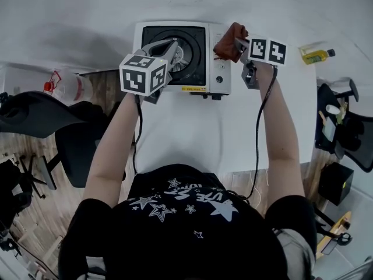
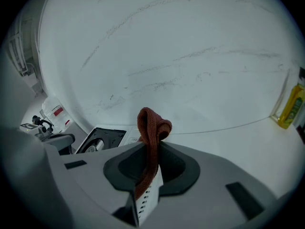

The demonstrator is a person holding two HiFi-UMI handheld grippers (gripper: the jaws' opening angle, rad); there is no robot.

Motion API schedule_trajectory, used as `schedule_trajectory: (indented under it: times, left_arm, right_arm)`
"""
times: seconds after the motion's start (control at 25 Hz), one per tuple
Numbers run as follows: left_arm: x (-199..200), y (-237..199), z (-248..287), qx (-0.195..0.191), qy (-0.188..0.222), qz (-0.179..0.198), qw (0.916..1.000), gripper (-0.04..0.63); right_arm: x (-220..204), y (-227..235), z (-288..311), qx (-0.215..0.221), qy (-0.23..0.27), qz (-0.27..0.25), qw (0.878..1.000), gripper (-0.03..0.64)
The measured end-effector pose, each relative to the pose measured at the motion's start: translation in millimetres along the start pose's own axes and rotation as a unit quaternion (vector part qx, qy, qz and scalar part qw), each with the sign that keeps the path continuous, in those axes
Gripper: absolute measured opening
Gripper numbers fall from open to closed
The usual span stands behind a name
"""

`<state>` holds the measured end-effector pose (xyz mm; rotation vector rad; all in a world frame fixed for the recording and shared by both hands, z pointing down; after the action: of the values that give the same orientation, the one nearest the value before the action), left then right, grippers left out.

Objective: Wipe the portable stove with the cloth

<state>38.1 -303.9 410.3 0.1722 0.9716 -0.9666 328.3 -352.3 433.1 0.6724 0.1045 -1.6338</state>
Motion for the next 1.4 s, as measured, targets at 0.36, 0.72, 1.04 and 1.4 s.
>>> schedule_trajectory:
  times: [0.36,0.72,1.04,1.4]
  left_arm:
    - [-4,-10,-30,0.010,0.017,-0.002,0.9998,0.008]
    - [-15,-47,-83,0.050,0.037,-0.021,0.9978,0.008]
    - [-37,-77,-114,0.073,0.035,-0.042,0.9959,0.008]
    - [-53,-105,-130,0.083,0.026,-0.055,0.9947,0.008]
  right_arm:
    - [9,-41,-26,0.047,0.030,-0.021,0.998,0.060]
    - [21,-139,-31,0.115,0.043,-0.087,0.989,0.060]
    - [3,-240,16,0.197,0.001,-0.111,0.974,0.060]
    - [-17,-304,72,0.215,-0.050,-0.097,0.970,0.060]
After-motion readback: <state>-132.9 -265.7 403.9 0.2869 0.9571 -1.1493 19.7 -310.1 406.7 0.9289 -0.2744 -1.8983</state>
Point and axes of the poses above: the fingertips, and each gripper's own axes: z forward along the fingers, y to its right, x out of its top, the point moved 8 cm from there along -z, backward along the fingers, and after that the axes turned 12 degrees about -y, right-handed, at the moved point
